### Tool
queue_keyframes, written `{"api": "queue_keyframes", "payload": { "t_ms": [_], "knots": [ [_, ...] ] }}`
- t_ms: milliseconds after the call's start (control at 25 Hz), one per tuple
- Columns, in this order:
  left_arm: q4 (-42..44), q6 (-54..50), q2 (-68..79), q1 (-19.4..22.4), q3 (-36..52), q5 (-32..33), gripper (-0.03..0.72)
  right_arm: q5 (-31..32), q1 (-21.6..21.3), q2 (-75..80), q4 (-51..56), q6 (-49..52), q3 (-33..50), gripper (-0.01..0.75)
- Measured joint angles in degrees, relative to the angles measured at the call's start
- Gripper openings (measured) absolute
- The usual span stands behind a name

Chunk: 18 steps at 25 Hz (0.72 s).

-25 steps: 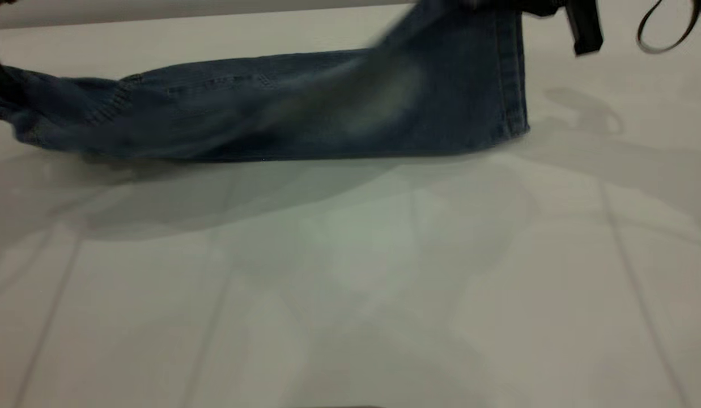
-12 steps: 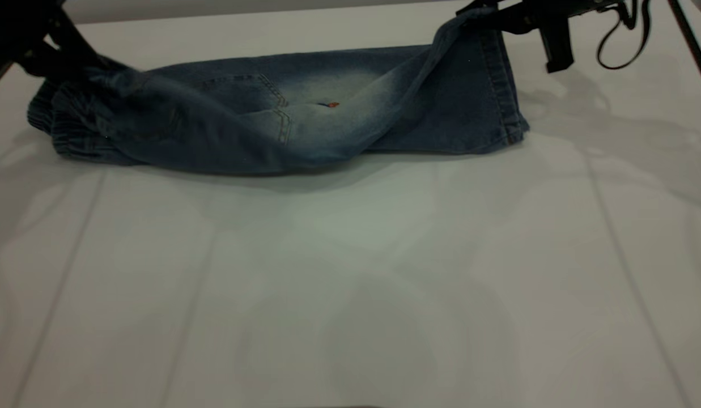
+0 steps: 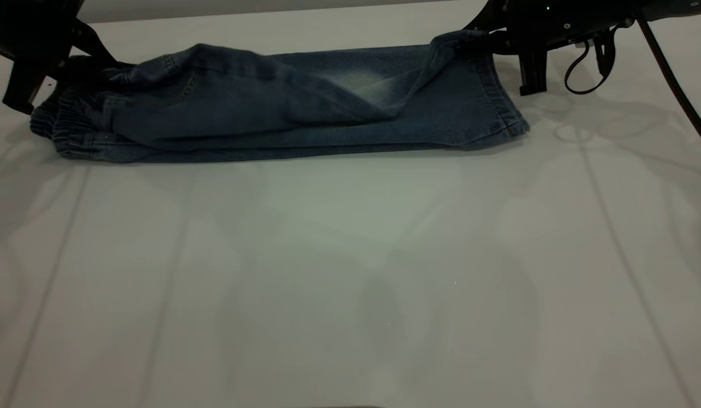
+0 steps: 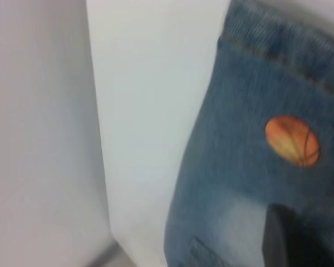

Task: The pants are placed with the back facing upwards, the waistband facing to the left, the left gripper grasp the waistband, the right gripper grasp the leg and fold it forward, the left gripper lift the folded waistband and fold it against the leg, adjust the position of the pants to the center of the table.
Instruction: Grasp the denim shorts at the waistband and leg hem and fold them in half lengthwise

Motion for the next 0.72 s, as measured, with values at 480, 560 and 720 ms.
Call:
{"api": "queue_keyframes", "payload": {
  "t_ms": [480, 560, 720],
  "knots": [
    [-2.07, 9.60, 0.44, 0.00, -0.06, -1.66, 0.092, -2.24, 0.00, 0.17, 0.12, 0.95, -0.07, 0.051],
    [-2.07, 11.78, 0.44, 0.00, -0.06, -1.33, 0.099, -1.47, 0.00, 0.17, 0.12, -0.71, -0.07, 0.069],
    [-2.07, 15.77, 0.44, 0.00, -0.06, -1.27, 0.143, -0.44, -0.10, 0.17, 0.12, -2.80, -0.12, 0.140]
  ]
}}
